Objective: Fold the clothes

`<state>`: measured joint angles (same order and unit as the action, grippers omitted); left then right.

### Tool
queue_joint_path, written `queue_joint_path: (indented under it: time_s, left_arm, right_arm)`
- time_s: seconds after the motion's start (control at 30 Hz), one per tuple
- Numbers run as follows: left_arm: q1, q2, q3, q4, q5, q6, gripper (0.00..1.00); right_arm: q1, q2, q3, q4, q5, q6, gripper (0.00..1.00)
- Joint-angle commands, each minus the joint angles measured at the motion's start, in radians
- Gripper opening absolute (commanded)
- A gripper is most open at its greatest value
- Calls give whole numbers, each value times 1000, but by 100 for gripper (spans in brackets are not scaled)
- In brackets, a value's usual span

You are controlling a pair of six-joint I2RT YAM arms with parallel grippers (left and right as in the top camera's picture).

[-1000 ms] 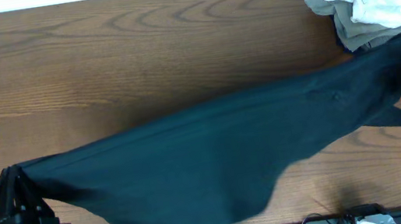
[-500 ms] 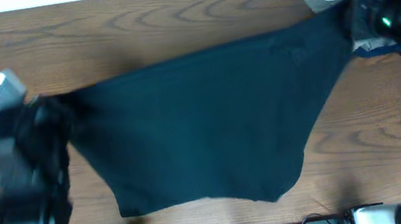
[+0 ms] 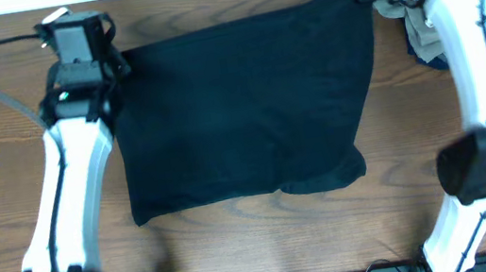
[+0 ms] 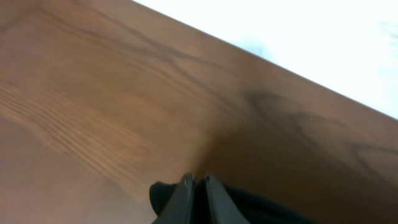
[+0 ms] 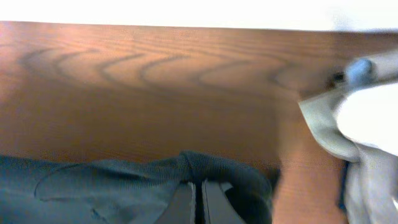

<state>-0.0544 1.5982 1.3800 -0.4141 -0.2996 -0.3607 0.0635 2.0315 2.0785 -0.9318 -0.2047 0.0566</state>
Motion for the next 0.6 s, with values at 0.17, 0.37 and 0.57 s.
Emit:
queue_joint_path:
  time_s: [0.17, 0.37, 0.57]
  left_arm:
    - [8, 224, 5, 341, -36, 50, 6]
    - [19, 343, 5, 529, -35, 50, 7]
    - [31, 446, 5, 634, -35, 50, 7]
  right_arm:
    - [48, 216, 6, 280, -62, 27, 1]
    - [69, 322, 6, 451, -54, 63, 1]
    - [76, 398, 6, 570, -19, 71, 1]
